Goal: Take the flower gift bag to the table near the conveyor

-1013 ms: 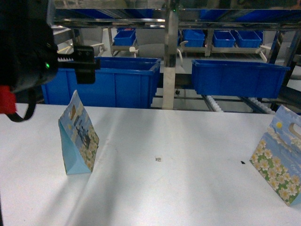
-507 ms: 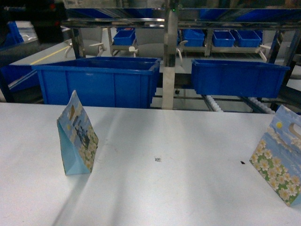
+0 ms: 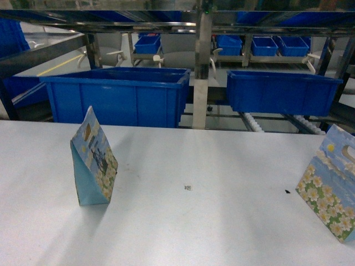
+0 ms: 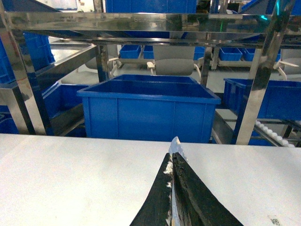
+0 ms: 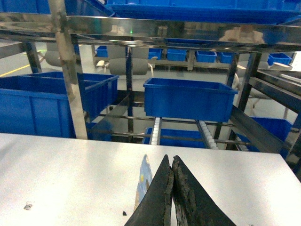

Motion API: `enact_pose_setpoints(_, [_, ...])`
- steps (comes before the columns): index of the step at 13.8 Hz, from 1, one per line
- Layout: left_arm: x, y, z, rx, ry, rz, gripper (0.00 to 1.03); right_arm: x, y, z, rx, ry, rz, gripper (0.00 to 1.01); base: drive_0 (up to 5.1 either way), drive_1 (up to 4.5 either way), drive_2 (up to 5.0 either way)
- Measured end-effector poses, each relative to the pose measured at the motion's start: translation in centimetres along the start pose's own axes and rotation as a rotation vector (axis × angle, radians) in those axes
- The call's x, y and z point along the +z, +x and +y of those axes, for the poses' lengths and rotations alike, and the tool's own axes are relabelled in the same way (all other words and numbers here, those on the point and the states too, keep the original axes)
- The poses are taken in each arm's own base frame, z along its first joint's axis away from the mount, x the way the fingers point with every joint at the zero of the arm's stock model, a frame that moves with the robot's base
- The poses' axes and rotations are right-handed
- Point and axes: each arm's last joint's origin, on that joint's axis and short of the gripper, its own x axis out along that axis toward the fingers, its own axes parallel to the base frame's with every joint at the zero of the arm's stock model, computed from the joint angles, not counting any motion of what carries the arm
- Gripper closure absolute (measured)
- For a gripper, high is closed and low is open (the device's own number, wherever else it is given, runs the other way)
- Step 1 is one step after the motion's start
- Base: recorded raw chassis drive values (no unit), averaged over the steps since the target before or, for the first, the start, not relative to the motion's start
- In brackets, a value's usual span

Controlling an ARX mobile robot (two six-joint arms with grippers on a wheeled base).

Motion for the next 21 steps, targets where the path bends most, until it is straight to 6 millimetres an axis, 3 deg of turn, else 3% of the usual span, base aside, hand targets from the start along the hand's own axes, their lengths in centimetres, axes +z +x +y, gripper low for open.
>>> enact_pose_setpoints(2, [-0.8,-1.8,0.9,-0.022,0.003,0.013,1.01,-1.1,-1.6,1.2,0.009,0.0,0.015,0.99,0.0,0.0,0.0])
enact_pose_setpoints(6, [-1.4,-4.4,1.2,-0.009,0.003,0.012,1.01,-2.0,-3.8,1.3,0.003,0.0,0.011,0.99,0.0,0.0,0.0])
enact_pose_setpoints(8, [-2.7,-5.6,1.3,-0.01,0.003,0.031,1.01,-2.3,-4.8,1.2,0.003,-0.001,0.011,0.99,0.0,0.0,0.0])
enact_pose_setpoints(10, [-2.2,-6.5,1.3,-0.01,0.003,0.001,1.01,-3.3,-5.6,1.2,0.003,-0.001,0.015,0.99,0.0,0.0,0.0])
enact_pose_setpoints(21, [-1.5,-9.3,1.3,-0.01,0.003,-0.021,1.01,-2.7,-8.0,1.2,0.003,-0.001,-0.013,0.99,0.0,0.0,0.0])
